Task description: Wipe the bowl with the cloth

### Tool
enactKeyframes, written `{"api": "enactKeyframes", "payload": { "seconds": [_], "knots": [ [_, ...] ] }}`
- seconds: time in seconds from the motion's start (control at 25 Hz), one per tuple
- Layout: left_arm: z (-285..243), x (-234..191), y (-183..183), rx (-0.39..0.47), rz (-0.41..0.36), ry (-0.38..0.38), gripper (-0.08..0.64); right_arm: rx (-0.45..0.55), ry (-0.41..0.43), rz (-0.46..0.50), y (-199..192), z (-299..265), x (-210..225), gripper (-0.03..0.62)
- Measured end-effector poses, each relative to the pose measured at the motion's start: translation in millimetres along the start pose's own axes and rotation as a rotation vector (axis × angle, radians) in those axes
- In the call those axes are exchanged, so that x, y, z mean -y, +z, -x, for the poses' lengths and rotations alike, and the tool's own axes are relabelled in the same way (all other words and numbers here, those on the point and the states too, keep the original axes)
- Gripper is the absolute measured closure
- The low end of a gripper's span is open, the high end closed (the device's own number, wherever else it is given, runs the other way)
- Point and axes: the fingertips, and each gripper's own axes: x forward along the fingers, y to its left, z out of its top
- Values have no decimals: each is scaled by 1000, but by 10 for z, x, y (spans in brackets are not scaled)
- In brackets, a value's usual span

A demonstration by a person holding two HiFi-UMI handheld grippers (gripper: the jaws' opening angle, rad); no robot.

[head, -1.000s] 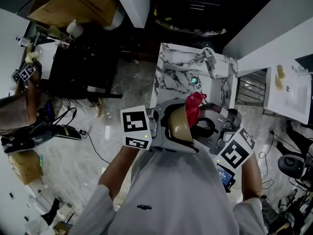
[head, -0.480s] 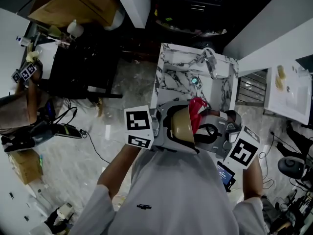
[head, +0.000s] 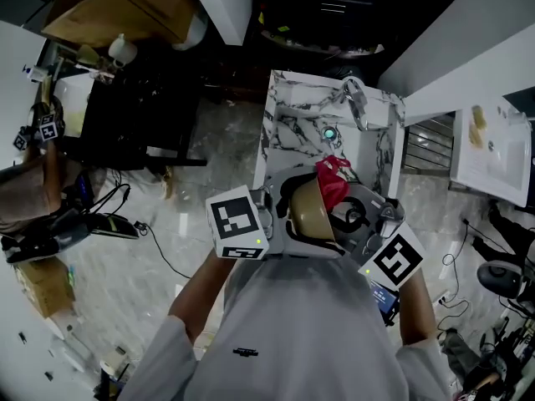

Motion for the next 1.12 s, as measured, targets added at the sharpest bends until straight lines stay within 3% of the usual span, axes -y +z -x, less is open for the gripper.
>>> {"api": "enactKeyframes", "payload": {
  "seconds": [0.08, 0.32, 0.64, 1.12],
  "knots": [
    [16, -44, -27, 4, 8, 18, -14, -59, -59, 45, -74, -26, 26, 526],
    [75, -106, 59, 49, 11, 49, -14, -106, -241, 96, -168, 73, 182, 526],
    [186, -222, 185, 109, -3, 123, -14, -220, -386, 42, -445, 222, 441, 526],
    [326, -641, 201, 89, -150, 435, -17, -63, -662, -156, -415, 572, 914, 526]
  ]
}}
